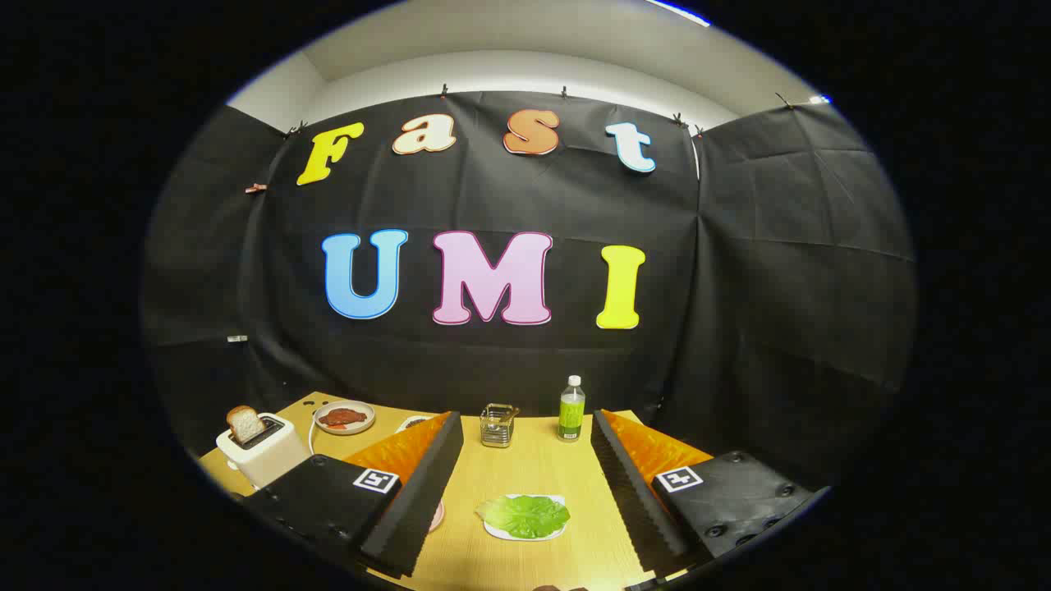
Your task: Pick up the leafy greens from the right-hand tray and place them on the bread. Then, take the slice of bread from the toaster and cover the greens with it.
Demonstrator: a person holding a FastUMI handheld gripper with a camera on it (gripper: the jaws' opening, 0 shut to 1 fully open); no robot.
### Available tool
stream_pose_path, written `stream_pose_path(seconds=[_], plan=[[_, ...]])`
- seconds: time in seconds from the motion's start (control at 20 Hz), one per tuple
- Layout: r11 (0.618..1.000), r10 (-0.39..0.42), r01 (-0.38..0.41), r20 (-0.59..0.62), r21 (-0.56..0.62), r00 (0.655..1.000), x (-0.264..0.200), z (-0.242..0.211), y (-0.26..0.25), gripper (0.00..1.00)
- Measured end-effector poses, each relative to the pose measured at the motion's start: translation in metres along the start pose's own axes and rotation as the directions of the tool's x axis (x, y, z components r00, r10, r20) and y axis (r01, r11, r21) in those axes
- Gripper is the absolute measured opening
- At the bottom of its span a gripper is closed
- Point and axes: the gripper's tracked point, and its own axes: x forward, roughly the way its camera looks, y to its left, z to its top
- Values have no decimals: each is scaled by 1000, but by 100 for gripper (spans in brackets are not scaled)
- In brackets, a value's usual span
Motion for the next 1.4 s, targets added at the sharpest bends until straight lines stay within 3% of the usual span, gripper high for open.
stream_pose_path(seconds=[0.7, 1.05, 1.4], plan=[[1000, 6, -6, -1, 1, 1000, -4, -7, -3, 97], [995, 95, -95, -46, -2, 994, -5, -20, 20, 98], [992, 126, -127, -88, -7, 988, 4, -37, 26, 97]])
